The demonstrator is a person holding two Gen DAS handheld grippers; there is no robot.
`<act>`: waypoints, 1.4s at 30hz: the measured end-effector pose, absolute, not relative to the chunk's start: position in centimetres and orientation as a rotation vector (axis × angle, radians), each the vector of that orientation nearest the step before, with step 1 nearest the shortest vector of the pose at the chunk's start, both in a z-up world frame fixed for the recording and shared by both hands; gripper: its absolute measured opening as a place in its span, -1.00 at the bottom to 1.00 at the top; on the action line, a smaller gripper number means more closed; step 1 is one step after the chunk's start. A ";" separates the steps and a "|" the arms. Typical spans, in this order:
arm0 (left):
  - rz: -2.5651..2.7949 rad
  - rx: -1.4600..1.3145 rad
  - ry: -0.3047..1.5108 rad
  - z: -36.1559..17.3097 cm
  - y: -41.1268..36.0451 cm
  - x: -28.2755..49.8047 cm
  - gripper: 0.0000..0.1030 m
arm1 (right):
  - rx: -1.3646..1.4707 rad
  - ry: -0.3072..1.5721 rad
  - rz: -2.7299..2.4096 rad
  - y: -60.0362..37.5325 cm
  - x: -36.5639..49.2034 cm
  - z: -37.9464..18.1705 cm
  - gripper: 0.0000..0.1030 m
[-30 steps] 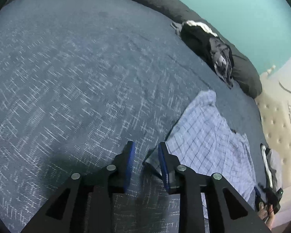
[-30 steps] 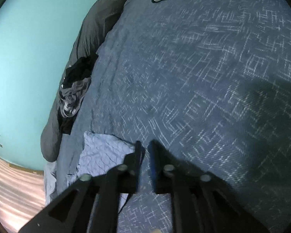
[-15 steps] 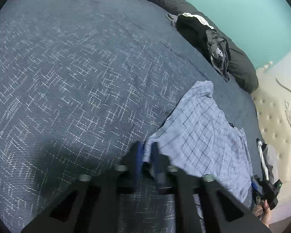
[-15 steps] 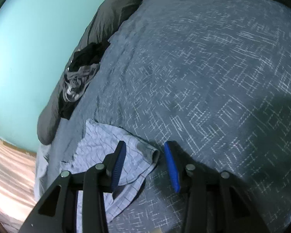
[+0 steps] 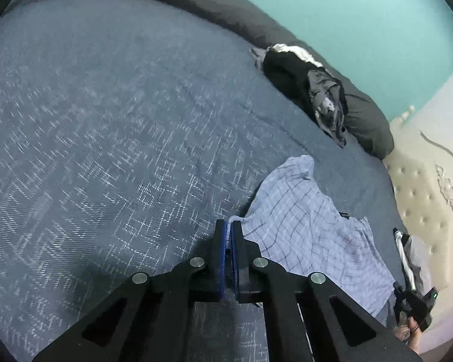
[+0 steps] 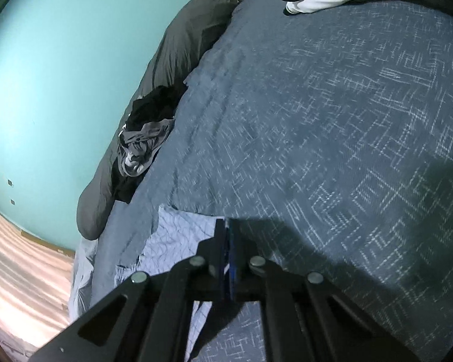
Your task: Fold clothes
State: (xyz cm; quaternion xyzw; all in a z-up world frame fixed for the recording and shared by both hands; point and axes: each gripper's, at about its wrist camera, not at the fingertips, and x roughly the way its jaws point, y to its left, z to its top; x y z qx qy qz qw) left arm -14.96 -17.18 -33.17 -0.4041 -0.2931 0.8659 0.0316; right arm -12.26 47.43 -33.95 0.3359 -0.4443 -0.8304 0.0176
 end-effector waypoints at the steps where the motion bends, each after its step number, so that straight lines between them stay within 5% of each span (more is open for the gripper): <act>1: 2.665 -1.251 -0.906 -33.3 -17.2 -15.3 -0.94 | 1.051 -1.402 -2.576 47.5 -12.2 -34.3 -0.96; 18: 2.665 -1.370 -0.916 -35.3 -17.6 -16.0 -0.88 | 1.210 -1.415 -2.588 47.6 -12.6 -36.0 -0.95; 21: 2.720 -1.357 -0.885 -34.1 -17.6 -14.9 -0.52 | 1.254 -1.381 -2.652 47.7 -12.0 -35.3 -0.90; 26: 2.658 -1.329 -0.908 -32.4 -15.9 -11.2 -0.31 | 1.213 -1.379 -2.633 47.3 -9.8 -33.6 -0.24; 42: 2.331 -1.396 -0.608 -33.6 -0.8 -7.1 -0.31 | 1.351 -0.791 -2.145 29.0 -7.0 -32.7 -0.24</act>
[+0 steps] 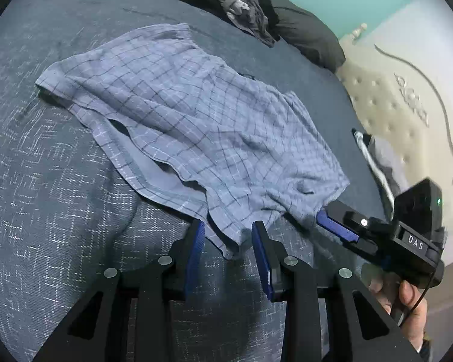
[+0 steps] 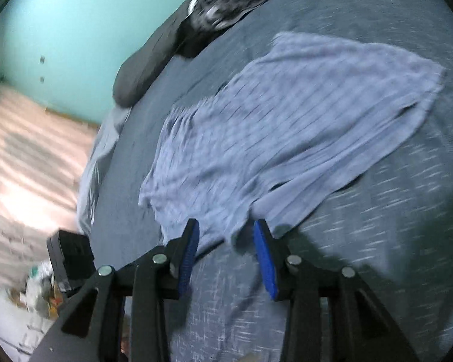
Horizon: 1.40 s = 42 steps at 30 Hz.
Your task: Fold clothes
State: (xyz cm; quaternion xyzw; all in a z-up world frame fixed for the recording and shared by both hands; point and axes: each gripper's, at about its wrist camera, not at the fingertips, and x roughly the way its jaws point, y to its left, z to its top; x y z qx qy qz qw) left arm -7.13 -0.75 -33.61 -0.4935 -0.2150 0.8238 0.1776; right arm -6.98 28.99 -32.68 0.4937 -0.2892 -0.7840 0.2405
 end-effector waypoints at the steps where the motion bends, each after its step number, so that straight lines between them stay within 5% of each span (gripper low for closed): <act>1: 2.328 -1.394 -0.606 -33.7 -0.6 -7.0 -0.31 | 1.355 -0.768 -2.156 28.6 -7.0 -32.8 -0.24; 5: 2.309 -1.406 -0.605 -34.3 -0.6 -7.5 -0.33 | 1.366 -0.765 -2.166 28.4 -7.1 -33.7 -0.27; 7: 2.303 -1.410 -0.610 -34.7 -0.8 -7.5 -0.34 | 1.341 -0.772 -2.160 28.7 -7.0 -33.8 -0.49; 11: 2.294 -1.400 -0.582 -34.8 -0.4 -7.7 -0.95 | 1.313 -0.731 -2.165 28.0 -7.2 -33.2 -0.92; 13: 2.292 -1.394 -0.563 -34.7 -0.1 -7.7 -0.96 | 1.306 -0.736 -2.164 28.0 -7.3 -33.1 -0.97; 42: 2.260 -1.384 -0.500 -32.8 -0.5 -5.0 -0.98 | 1.412 -0.850 -2.120 31.3 -5.8 -33.9 -0.99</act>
